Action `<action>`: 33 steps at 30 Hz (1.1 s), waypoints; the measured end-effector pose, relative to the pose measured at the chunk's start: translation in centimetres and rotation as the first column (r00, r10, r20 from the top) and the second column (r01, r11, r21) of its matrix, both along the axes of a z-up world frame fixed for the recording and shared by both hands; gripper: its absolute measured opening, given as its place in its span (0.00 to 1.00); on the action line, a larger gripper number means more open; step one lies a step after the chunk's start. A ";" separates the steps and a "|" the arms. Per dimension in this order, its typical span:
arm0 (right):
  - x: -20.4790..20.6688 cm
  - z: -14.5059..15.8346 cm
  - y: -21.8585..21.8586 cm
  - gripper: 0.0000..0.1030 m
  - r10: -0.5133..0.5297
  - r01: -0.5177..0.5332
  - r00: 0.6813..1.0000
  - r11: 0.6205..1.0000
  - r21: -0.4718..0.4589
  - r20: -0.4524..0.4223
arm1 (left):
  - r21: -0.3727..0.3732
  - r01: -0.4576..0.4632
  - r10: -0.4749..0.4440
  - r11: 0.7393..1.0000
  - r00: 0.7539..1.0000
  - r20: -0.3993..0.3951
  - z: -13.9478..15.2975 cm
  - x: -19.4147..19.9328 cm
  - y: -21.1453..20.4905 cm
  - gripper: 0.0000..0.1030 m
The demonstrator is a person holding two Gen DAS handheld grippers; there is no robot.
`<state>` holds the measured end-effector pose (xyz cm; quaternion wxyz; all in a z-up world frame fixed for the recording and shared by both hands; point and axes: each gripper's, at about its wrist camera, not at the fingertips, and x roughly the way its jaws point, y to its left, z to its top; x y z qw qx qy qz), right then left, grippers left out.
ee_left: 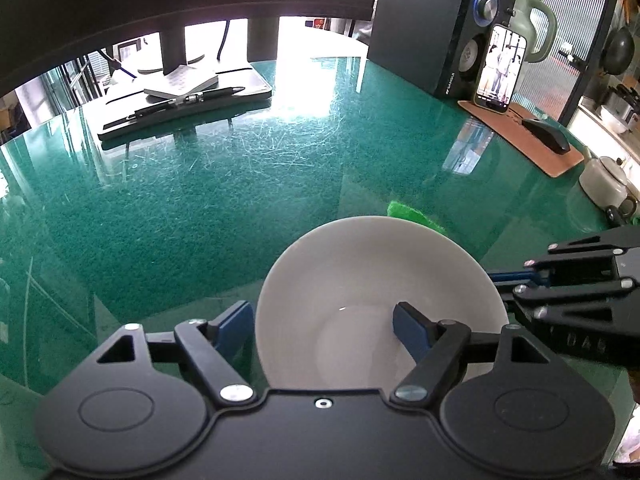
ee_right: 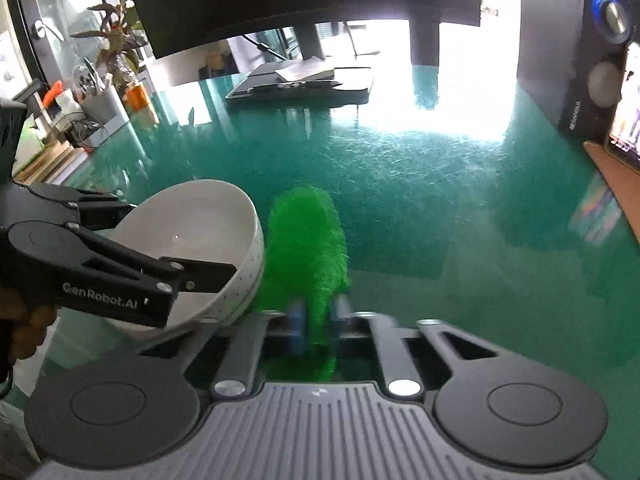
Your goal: Clean bowl
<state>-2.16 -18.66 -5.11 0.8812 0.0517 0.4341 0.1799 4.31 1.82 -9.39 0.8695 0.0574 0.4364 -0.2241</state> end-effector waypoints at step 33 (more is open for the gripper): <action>-0.1 -9.7 -9.0 0.08 0.023 0.636 0.738 0.307 0.708 -0.674 | 0.049 0.055 -0.053 0.997 0.997 -0.058 0.2 1.3 -0.8 0.79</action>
